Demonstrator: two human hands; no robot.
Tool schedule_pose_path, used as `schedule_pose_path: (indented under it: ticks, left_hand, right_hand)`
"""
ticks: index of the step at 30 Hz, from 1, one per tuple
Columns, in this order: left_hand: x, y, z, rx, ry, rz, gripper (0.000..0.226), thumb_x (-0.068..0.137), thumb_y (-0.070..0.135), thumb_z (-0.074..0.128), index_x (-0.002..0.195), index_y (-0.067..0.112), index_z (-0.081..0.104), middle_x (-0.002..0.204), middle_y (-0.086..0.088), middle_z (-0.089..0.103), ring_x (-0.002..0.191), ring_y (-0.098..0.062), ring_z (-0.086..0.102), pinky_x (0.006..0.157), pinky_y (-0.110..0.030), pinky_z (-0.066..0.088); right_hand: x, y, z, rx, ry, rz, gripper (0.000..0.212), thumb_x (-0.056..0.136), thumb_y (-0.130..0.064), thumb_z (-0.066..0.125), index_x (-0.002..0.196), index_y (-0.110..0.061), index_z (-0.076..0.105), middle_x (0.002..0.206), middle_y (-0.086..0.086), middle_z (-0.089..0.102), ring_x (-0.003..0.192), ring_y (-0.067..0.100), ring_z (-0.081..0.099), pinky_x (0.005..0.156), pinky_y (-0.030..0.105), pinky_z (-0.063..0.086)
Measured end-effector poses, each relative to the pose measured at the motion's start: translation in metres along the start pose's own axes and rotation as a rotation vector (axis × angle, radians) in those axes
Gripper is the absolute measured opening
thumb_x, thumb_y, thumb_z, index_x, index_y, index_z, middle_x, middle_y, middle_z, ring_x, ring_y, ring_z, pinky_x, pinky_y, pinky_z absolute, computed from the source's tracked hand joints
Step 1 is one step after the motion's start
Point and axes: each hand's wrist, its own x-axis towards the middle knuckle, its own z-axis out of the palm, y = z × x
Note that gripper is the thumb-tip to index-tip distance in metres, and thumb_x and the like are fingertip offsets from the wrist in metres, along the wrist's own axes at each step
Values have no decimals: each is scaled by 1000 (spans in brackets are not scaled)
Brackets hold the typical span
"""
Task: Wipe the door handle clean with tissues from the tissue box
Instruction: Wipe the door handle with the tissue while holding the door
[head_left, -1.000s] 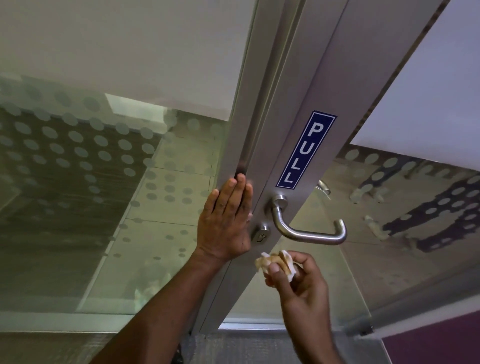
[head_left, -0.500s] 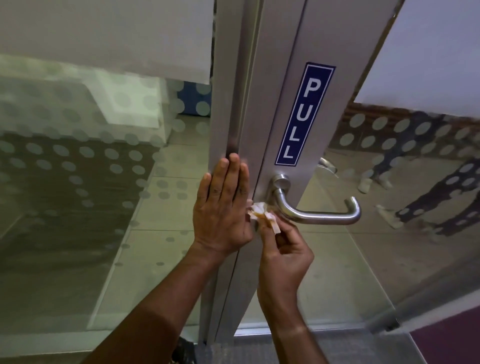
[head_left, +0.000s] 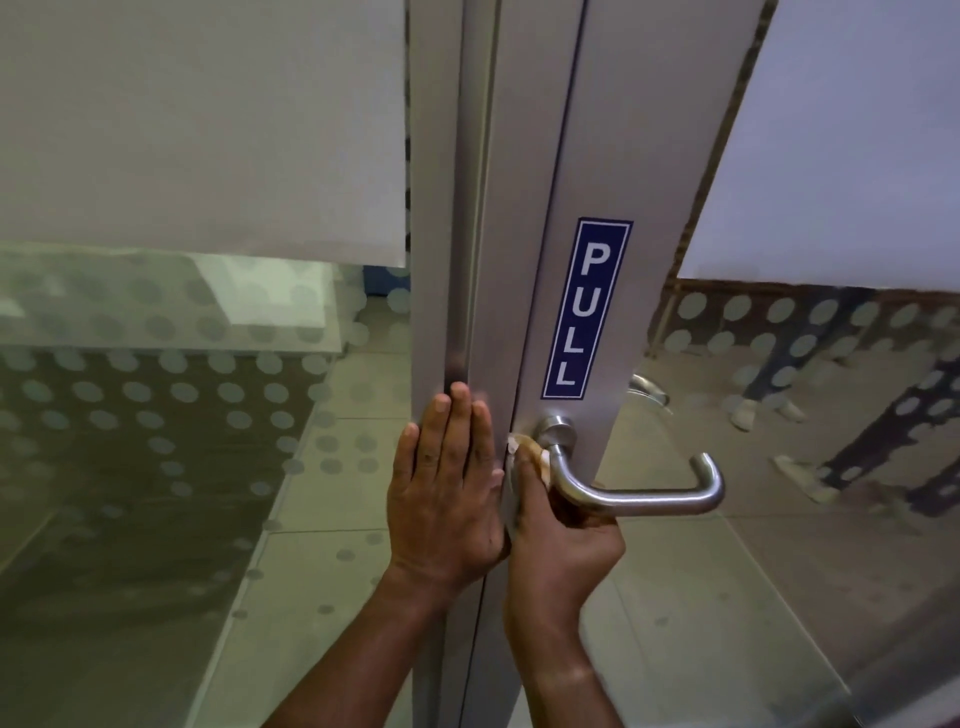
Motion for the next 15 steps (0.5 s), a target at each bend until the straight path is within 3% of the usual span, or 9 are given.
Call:
schedule_pose_path:
  ticks: [4, 9, 11, 15]
  left_hand:
    - [0, -1, 0, 2, 4, 9, 74, 98, 32, 32, 157, 7, -5, 166, -9, -12, 154, -22, -7, 124, -39, -3]
    - [1, -1, 0, -6, -3, 9, 83, 91, 32, 39, 157, 7, -5, 166, -10, -11, 154, -23, -6, 124, -39, -4]
    - [1, -1, 1, 0, 2, 7, 77, 95, 32, 34, 157, 7, -5, 166, -10, -10, 154, -23, -6, 124, -39, -4]
    - [2, -3, 3, 24, 14, -1, 65, 104, 34, 22, 157, 7, -3, 166, -10, -9, 154, -23, -4, 125, -39, -1]
  right_hand:
    - [0, -5, 8, 36, 31, 6, 24, 69, -5, 81, 92, -3, 75, 82, 3, 78, 82, 13, 74, 72, 21, 57]
    - [-1, 8, -3, -30, 82, 118, 24, 65, -12, 83, 86, -4, 75, 77, 8, 77, 78, 18, 72, 73, 31, 57]
    - [-2, 11, -3, -31, 122, 144, 19, 69, -9, 82, 84, -2, 74, 76, 9, 76, 76, 21, 73, 73, 34, 59]
    - [-3, -2, 13, 8, 84, 101, 17, 75, -12, 78, 87, -2, 75, 76, 6, 77, 73, 15, 74, 66, 26, 59]
